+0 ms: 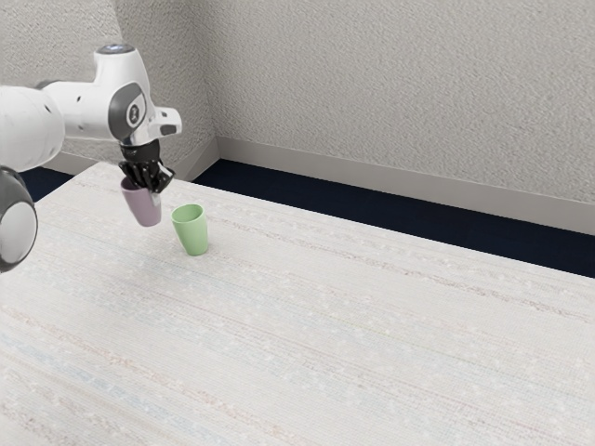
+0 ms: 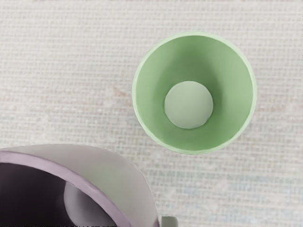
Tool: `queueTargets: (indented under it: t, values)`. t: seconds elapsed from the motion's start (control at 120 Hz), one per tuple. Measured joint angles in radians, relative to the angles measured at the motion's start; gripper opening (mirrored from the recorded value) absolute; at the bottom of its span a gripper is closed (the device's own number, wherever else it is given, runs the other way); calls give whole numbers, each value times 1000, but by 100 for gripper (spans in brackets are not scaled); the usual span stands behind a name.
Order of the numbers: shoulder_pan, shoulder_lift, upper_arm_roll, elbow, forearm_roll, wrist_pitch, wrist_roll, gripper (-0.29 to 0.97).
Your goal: Place the left cup onto the right cup
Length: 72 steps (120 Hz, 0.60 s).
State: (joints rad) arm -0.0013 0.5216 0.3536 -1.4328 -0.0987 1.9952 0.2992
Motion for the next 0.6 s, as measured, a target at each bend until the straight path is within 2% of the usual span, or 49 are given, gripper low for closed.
queueTargets:
  t: [0.175,0.6]
  values:
    - [6,79,-11,128,-19,-39,2,-10]
    - [8,137,-47,250,-29,-74,3,-10]
